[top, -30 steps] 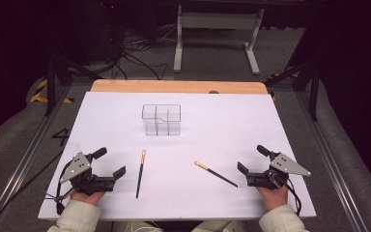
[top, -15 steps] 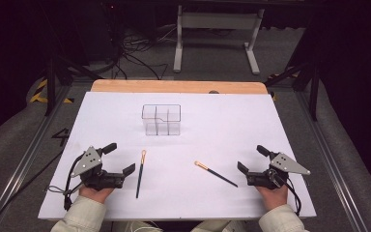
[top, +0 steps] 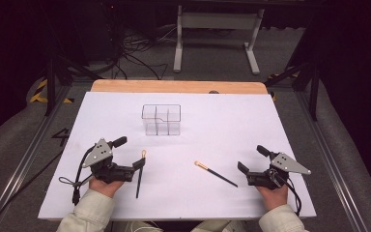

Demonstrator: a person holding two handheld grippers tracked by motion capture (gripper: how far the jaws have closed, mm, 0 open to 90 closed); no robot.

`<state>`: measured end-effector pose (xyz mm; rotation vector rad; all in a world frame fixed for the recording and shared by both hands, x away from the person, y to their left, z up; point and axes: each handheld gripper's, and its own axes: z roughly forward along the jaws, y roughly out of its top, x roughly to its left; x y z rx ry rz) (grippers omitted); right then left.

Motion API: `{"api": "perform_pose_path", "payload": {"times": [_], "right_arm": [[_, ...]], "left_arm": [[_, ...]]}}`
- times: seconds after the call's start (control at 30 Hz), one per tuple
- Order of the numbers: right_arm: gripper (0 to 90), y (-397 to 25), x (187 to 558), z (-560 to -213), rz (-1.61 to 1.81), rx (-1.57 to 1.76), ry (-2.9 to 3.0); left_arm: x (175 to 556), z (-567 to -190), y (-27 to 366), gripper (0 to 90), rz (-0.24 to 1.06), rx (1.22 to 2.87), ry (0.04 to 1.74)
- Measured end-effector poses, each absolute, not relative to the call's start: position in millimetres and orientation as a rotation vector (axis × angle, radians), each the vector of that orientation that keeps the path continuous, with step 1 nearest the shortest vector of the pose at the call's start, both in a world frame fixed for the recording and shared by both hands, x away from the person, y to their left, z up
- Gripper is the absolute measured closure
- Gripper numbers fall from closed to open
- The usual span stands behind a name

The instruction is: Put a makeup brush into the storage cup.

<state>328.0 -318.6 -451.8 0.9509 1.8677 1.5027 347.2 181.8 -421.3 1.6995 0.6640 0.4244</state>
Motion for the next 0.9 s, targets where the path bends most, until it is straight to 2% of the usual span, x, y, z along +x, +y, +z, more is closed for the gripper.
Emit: {"api": "perform_pose_path", "payload": {"times": [0.37, 0.53, 0.63, 0.9], "right_arm": [[1.4, -319.6, 328.2, -451.6, 1.51, 0.961, 1.869], [1.4, -320.5, 328.2, -451.3, 1.524, 0.97, 1.869], [1.4, -321.7, 328.4, -451.3, 1.536, 0.979, 1.863], [1.4, -321.9, 328.6, -451.3, 1.545, 0.983, 1.865]], "left_arm": [[352.9, -412.4, 178.3, 0.3, 0.392, 1.719, 0.699], [364.1, -404.2, 181.3, 1.4, 0.237, 1.806, 0.843], [369.5, -403.3, 183.5, 2.8, 0.191, 1.832, 0.901], [377.1, -400.0, 180.2, 1.4, 0.208, 1.953, 0.975]]}}
